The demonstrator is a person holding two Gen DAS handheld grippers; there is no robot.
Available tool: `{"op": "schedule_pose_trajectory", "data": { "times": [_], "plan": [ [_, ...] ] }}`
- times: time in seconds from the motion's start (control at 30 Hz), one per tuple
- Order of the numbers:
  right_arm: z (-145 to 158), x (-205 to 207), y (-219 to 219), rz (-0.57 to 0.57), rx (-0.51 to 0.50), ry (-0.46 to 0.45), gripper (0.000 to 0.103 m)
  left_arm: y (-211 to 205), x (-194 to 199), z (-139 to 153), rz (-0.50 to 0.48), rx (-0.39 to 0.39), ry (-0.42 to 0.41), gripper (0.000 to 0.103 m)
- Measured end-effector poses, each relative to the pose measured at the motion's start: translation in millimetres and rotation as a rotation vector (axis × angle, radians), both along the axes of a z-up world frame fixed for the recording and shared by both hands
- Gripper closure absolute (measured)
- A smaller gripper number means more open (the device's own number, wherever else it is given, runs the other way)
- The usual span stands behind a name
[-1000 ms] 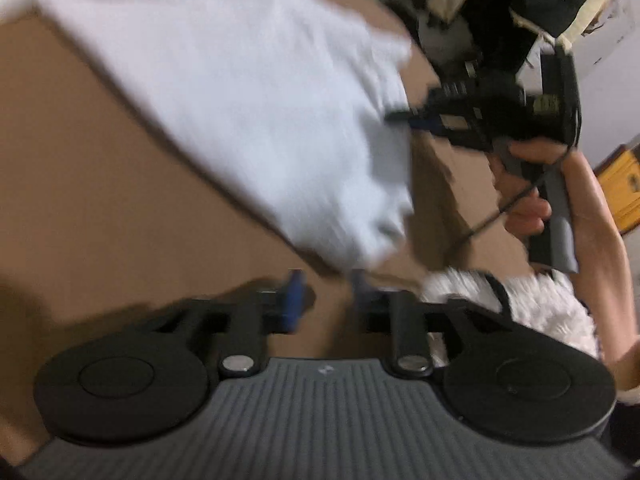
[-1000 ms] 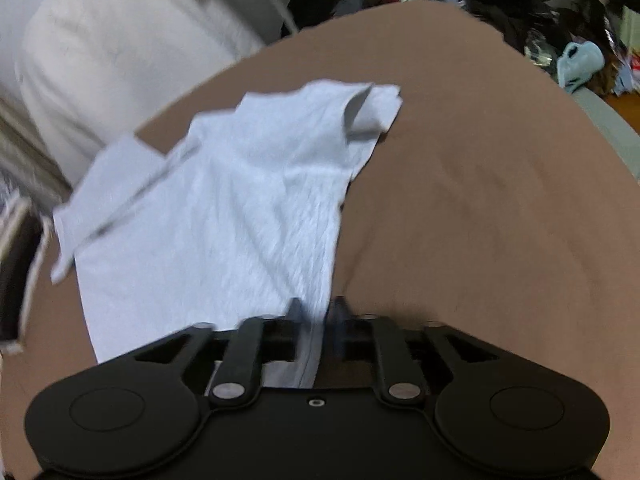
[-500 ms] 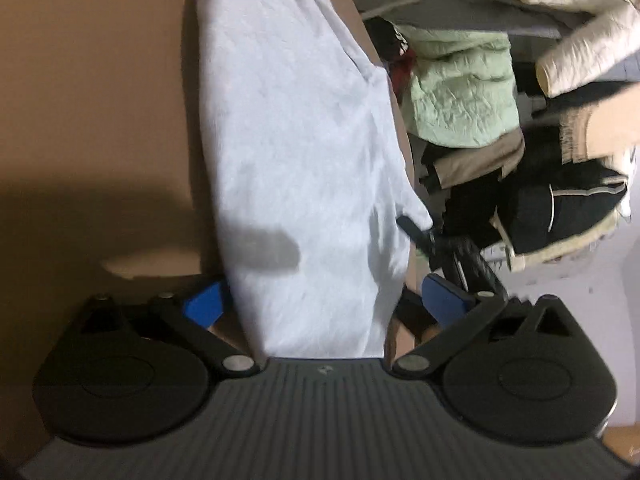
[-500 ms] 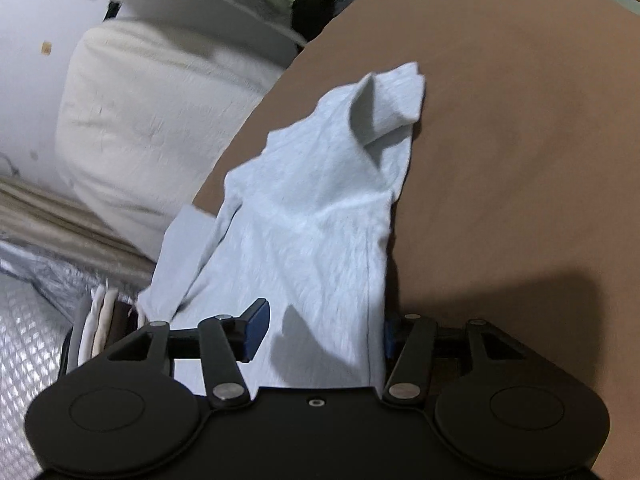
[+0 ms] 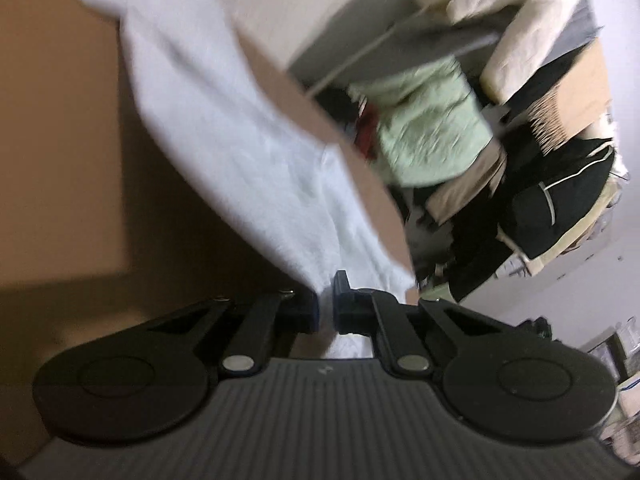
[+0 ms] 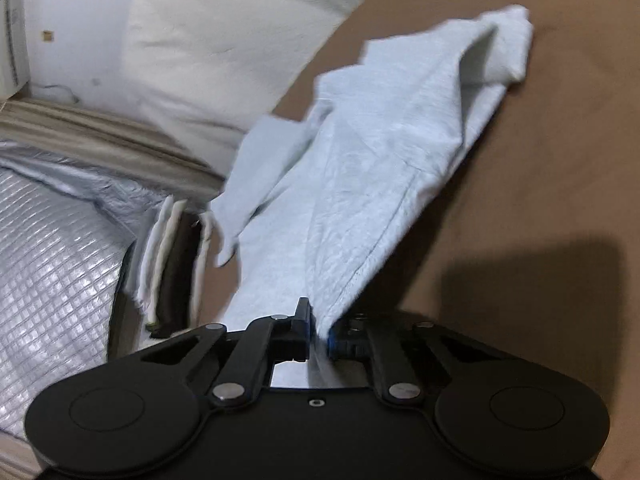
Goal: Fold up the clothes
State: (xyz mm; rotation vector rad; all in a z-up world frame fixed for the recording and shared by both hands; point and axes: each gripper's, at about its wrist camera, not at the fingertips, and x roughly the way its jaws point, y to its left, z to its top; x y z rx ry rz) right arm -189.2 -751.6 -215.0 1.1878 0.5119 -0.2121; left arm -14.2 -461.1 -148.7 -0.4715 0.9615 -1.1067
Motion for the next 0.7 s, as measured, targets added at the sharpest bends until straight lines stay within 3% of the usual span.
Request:
{"op": "schedule_pose_trajectory", "data": {
  "times": [0.07, 0.17, 0.2, 0.3, 0.37, 0.47, 0.53, 0.57, 0.6, 0.63, 0.67, 0.7],
  "plan": [
    [3.9, 4.3, 5.9, -0.004, -0.014, 0.085, 0.083, 7.1, 4.0, -0.5, -0.022, 0.055, -0.002, 0.096],
    [-3.8, 15.0, 6.6, -0.033, -0.091, 0.270, 0.080, 5.0, 8.9, -26.8, -0.040, 0.154, 0.076, 0.095],
    [-3.7, 9.2, 2.7, -0.075, -0.094, 0.244, 0.079, 4.8, 9.3, -35.8, -0.042, 0.168, 0.104, 0.094],
    [-3.4, -8.2, -8.7, -0.201, -0.104, 0.167, 0.058, 0.6, 6.9, -50.3, -0.065, 0.170, 0.131, 0.087],
    [-3.1, -19.8, -16.3, -0.284, -0.110, 0.115, 0.050, -5.7, 4.0, -50.2, -0.109, 0.169, 0.115, 0.059],
    [-10.9, -24.8, -31.8, -0.360, -0.098, 0.056, 0.048, -18.2, -3.9, -51.1, -0.181, 0.142, 0.089, 0.027],
    [-23.3, -14.7, -43.8, -0.373, -0.069, -0.004, 0.045, -28.1, -8.5, -51.8, -0.208, 0.143, 0.065, 0.019],
    [-26.2, -9.1, -48.2, -0.382, -0.083, -0.015, 0.045, -31.7, -9.9, -52.3, -0.218, 0.145, 0.054, 0.021],
    [-29.1, -3.6, -52.5, -0.392, -0.098, -0.027, 0.045, -35.4, -11.3, -52.7, -0.228, 0.148, 0.043, 0.029],
    [-31.9, 1.9, -56.8, -0.402, -0.112, -0.037, 0.045, -39.2, -14.0, -51.3, -0.229, 0.167, 0.028, 0.077],
    [-32.8, 3.8, -58.7, -0.426, -0.131, -0.040, 0.051, -39.8, -13.5, -47.7, -0.231, 0.191, 0.011, 0.091],
    [-33.4, 5.8, -60.5, -0.450, -0.151, -0.041, 0.058, -39.3, -11.9, -43.4, -0.236, 0.215, -0.007, 0.092]
  ]
}}
